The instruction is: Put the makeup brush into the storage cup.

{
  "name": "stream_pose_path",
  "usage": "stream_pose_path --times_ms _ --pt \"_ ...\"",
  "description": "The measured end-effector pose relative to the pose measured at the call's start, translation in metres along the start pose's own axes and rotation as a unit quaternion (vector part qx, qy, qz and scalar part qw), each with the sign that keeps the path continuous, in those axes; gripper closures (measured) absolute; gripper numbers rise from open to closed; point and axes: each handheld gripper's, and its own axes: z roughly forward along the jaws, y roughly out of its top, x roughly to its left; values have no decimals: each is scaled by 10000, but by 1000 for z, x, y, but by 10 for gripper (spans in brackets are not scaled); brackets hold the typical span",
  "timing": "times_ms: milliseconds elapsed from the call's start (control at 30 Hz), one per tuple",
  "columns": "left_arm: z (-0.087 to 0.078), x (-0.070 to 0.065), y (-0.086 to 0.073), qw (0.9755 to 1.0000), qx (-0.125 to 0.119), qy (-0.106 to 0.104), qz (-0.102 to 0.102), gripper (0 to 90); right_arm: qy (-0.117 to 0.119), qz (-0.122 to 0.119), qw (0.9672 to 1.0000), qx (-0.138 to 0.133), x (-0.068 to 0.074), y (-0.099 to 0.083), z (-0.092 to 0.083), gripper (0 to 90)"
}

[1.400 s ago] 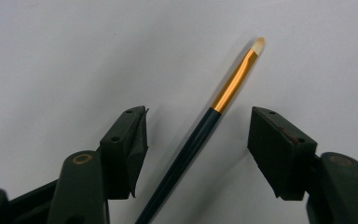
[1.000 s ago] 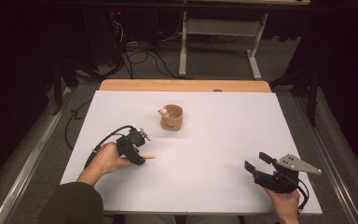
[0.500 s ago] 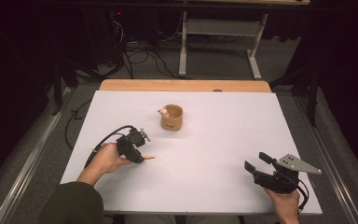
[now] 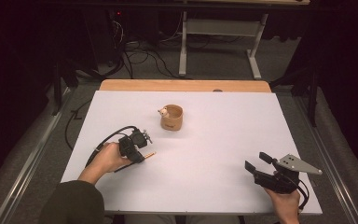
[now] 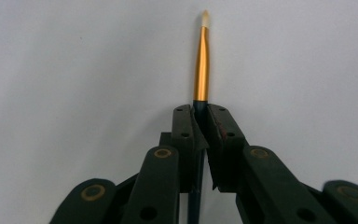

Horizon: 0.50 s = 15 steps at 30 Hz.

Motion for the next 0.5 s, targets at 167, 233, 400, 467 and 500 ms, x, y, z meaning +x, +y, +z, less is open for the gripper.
stream_pose_path --times_ms 167,233,400,467,500 --pt "0 0 1 10000 36 -5 35 826 -7 25 10000 18 1 0 0 323" --pt "0 -1 2 9998 73 21 166 827 -5 11 10000 16 0 0 0 323" --pt "0 -4 8 9992 275 108 283 828 -15 9 10000 -1 0 0 -1 324" --pt "0 -3 8 9991 290 107 282 829 -11 10 10000 -7 0 0 -1 324" --pt "0 -3 8 9992 278 103 269 829 -10 0 10000 -2 0 0 -1 324"
